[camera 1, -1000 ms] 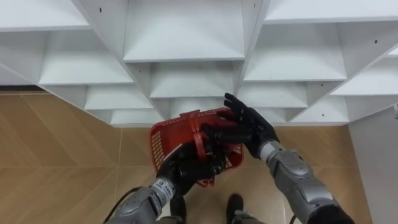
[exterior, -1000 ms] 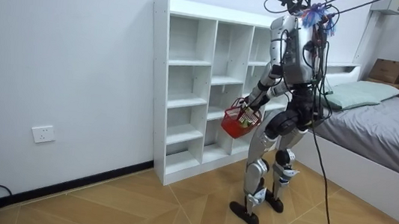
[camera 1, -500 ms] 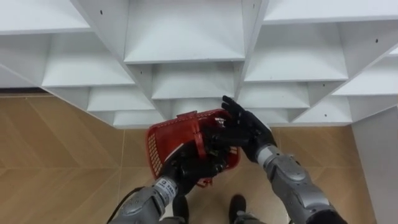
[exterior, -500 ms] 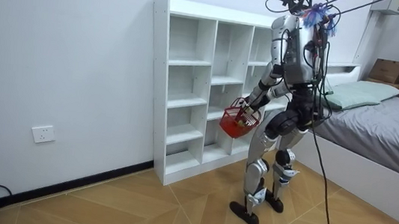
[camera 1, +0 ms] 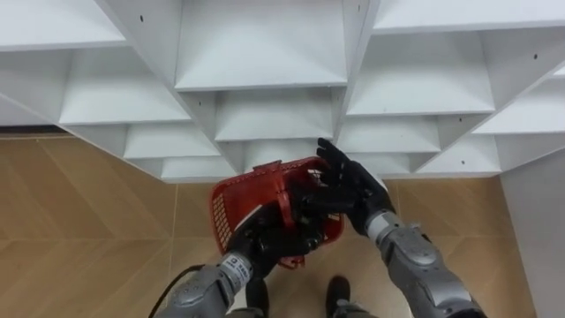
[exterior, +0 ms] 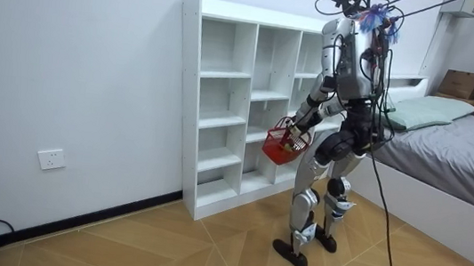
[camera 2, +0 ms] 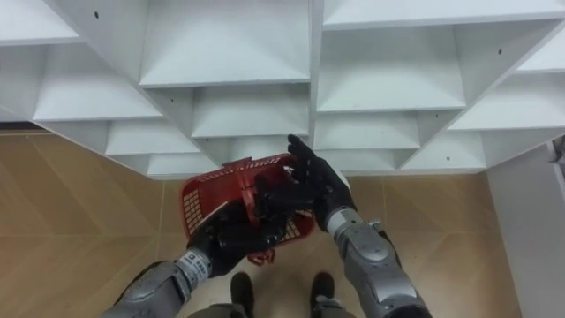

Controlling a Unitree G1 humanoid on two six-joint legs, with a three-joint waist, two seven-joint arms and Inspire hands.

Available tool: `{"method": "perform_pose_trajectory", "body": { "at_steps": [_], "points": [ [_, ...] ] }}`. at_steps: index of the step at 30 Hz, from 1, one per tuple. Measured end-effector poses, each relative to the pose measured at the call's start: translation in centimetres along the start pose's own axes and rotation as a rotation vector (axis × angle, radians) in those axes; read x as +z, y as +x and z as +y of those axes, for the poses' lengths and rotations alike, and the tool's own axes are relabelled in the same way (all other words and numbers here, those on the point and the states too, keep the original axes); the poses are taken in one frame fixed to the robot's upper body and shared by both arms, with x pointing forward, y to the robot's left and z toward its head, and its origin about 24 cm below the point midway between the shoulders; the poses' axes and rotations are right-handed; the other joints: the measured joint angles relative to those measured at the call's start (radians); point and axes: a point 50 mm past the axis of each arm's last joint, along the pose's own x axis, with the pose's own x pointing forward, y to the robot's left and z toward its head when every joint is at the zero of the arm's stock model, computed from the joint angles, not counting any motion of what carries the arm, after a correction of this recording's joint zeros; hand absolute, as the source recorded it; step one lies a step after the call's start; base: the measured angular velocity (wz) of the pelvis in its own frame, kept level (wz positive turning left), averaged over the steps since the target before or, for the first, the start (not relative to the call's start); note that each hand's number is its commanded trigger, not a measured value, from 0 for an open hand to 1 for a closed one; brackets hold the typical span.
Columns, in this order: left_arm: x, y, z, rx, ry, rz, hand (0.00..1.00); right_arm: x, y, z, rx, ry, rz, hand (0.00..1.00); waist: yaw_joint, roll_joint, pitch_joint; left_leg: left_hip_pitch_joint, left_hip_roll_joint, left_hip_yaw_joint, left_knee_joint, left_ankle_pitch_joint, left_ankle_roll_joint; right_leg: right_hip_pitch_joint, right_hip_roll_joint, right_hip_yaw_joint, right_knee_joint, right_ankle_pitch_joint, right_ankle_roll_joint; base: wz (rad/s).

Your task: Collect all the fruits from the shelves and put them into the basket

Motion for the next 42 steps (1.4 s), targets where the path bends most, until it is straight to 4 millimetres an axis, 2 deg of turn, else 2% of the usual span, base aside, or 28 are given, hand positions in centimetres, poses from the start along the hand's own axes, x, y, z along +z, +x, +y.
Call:
{"method": "perform_pose_trajectory", "body": {
  "at_steps": [11, 19, 26, 29, 34, 38, 42],
  "points": [
    [-1.8, -1.5, 1.3, 0.046, 0.205, 0.106, 1.00, -3.0, -2.0, 0.5, -0.005, 0.034, 0.080, 0.00, -0.003, -0.003, -0.0008, 0.034, 0.007, 0.017, -0.012, 0.000, 0.000, 0.030, 0.006, 0.004, -0.020, 0.013, -0.003, -0.05],
    [-4.0, -3.8, 4.9, 0.180, 0.382, 0.252, 1.00, -5.2, -3.5, -0.4, 0.008, 0.001, 0.170, 0.00, -0.008, -0.009, -0.0022, 0.109, 0.007, 0.026, -0.052, 0.005, -0.008, 0.093, 0.014, 0.011, -0.053, 0.014, -0.003, -0.05],
    [-6.2, -6.6, 7.5, 0.310, 0.317, 0.343, 1.00, -6.4, -5.0, -2.0, -0.035, -0.070, 0.216, 0.00, -0.016, -0.019, -0.0027, 0.183, 0.004, 0.020, -0.086, 0.006, -0.010, 0.176, 0.015, -0.005, -0.088, 0.012, 0.000, 0.04],
    [-7.4, -8.0, 8.6, 0.382, 0.283, 0.394, 1.00, -7.8, -5.9, -3.1, -0.087, -0.055, 0.271, 0.00, -0.028, -0.023, -0.0036, 0.226, -0.006, 0.000, -0.110, 0.007, -0.011, 0.225, 0.017, -0.022, -0.114, 0.005, 0.007, 0.17],
    [-9.0, -11.0, 10.1, 0.541, 0.186, 0.425, 1.00, -10.9, -9.1, -3.9, -0.209, -0.008, 0.377, 0.00, -0.024, -0.046, -0.0191, 0.312, -0.009, -0.004, -0.146, 0.000, -0.012, 0.326, 0.022, -0.028, -0.162, 0.003, 0.015, 0.07],
    [-10.1, -12.6, 10.2, 0.592, 0.138, 0.445, 1.00, -13.0, -11.4, -4.9, -0.324, 0.012, 0.468, 0.00, -0.020, -0.044, -0.0203, 0.372, -0.011, -0.001, -0.160, -0.013, -0.014, 0.391, 0.026, -0.026, -0.193, 0.001, 0.023, -0.01],
    [-11.5, -14.1, 10.0, 0.668, 0.049, 0.449, 1.00, -15.4, -14.5, -5.9, -0.442, 0.054, 0.586, 0.00, -0.015, -0.041, -0.0217, 0.429, -0.015, -0.001, -0.181, -0.020, -0.015, 0.446, 0.026, -0.027, -0.205, -0.012, 0.030, 0.01]
  ]
}}
